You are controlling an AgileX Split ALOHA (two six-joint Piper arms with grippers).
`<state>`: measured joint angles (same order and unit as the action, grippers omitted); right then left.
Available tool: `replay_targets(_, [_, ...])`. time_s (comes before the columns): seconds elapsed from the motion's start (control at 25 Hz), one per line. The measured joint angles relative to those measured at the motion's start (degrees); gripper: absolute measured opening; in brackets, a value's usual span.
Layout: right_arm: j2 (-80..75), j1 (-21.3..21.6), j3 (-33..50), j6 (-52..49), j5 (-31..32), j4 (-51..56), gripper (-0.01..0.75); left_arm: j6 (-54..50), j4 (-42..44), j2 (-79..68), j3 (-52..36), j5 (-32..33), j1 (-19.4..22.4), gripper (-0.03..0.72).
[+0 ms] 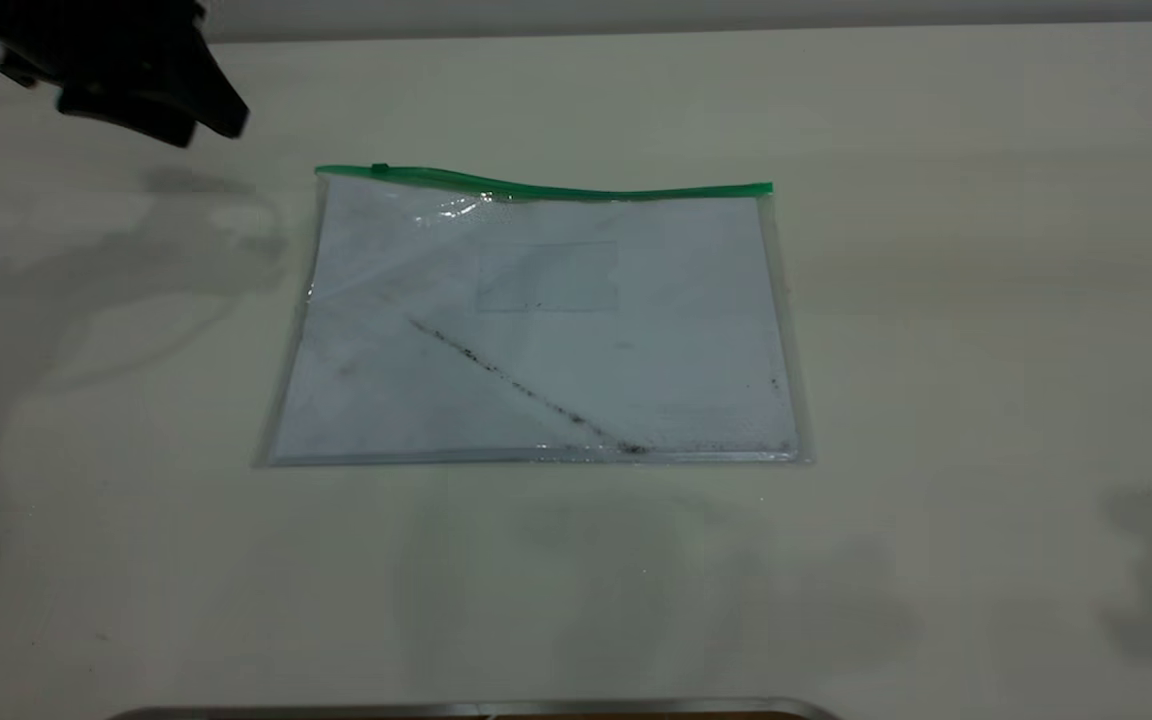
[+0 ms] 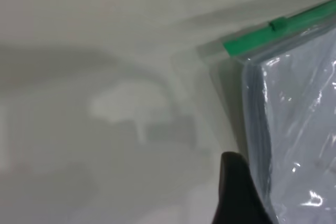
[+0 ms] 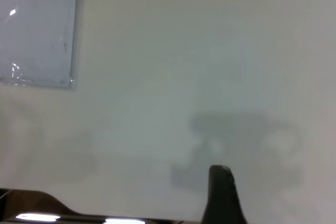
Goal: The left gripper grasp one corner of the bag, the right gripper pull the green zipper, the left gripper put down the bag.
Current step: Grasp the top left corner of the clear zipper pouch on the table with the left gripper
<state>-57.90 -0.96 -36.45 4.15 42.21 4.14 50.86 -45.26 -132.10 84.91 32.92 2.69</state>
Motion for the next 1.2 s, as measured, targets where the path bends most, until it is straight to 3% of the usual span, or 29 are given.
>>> replay_targets(0.36, [-0.06, 0.0, 0.0, 0.0, -0.35, 0.0, 0.579, 3.66, -2.31, -11.05, 11.9, 9.2, 1.13, 0.509])
replay_targets(1.2, [-0.06, 0.0, 0.0, 0.0, -0.35, 0.0, 0.579, 21.64, -21.6, -21.12, 13.12, 10.65, 0.51, 0.507])
